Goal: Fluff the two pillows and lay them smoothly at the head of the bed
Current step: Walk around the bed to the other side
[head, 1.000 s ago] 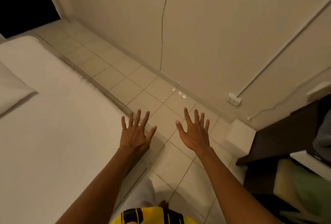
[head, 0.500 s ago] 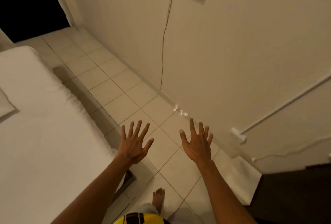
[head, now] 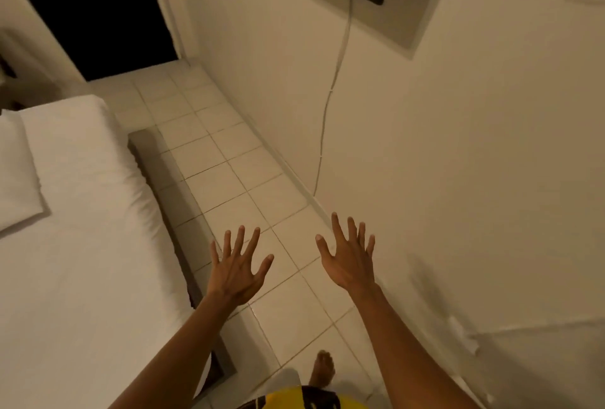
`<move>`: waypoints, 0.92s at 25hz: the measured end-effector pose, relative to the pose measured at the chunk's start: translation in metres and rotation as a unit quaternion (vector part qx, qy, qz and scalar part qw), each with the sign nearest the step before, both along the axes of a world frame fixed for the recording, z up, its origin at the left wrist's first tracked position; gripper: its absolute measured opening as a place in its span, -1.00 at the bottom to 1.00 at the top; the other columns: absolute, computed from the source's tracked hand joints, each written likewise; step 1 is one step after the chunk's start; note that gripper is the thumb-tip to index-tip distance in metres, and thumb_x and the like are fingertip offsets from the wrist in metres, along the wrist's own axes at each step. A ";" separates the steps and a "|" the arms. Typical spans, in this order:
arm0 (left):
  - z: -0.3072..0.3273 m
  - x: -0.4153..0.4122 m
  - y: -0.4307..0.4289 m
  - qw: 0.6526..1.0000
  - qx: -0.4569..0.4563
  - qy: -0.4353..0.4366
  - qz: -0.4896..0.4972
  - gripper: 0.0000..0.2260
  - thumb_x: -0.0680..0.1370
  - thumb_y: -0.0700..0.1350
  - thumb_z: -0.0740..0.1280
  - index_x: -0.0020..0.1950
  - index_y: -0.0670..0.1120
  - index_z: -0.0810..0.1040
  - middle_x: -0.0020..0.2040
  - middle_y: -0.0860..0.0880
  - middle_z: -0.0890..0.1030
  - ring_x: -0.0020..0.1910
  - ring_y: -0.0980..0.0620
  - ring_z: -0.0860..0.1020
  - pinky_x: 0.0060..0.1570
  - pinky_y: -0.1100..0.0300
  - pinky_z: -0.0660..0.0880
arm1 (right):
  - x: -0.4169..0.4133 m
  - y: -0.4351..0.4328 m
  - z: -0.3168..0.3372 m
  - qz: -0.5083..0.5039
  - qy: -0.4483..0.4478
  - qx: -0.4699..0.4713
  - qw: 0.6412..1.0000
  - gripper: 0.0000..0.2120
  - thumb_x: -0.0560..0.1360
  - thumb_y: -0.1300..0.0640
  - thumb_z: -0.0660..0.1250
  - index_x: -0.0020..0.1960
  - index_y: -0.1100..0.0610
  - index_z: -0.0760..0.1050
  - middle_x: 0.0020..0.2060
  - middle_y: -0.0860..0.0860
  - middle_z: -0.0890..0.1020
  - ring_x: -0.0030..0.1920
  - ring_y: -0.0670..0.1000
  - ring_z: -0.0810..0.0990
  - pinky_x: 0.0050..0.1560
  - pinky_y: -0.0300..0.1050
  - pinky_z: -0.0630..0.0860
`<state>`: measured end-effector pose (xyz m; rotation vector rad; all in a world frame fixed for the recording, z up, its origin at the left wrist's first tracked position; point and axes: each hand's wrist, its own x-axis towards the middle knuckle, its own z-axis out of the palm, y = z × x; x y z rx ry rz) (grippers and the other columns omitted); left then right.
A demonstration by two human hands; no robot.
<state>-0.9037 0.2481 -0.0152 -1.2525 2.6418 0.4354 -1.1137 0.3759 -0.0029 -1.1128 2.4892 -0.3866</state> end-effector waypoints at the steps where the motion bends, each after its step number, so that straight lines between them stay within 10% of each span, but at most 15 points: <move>1: 0.003 -0.008 -0.008 0.999 0.000 0.016 0.039 -0.20 0.38 0.45 -0.44 0.58 0.16 -0.35 0.63 -0.07 -0.25 0.60 -0.18 -0.26 0.51 -0.27 -0.34 | -0.013 -0.018 0.001 0.025 0.008 -0.001 1.000 -0.32 0.61 -0.35 -0.10 0.63 -0.12 -0.16 0.64 0.11 -0.05 0.62 0.21 -0.19 0.56 0.28 -0.25; 23: 0.009 -0.007 -0.435 0.970 -0.002 0.005 0.243 -0.33 0.57 0.39 -0.18 0.60 0.17 -0.29 0.64 -0.07 -0.22 0.60 -0.20 -0.23 0.46 -0.27 -0.32 | -0.050 -0.521 -0.003 0.263 0.048 0.012 0.963 -0.29 0.59 -0.36 -0.07 0.64 -0.09 -0.09 0.63 0.13 -0.04 0.61 0.25 -0.18 0.55 0.28 -0.25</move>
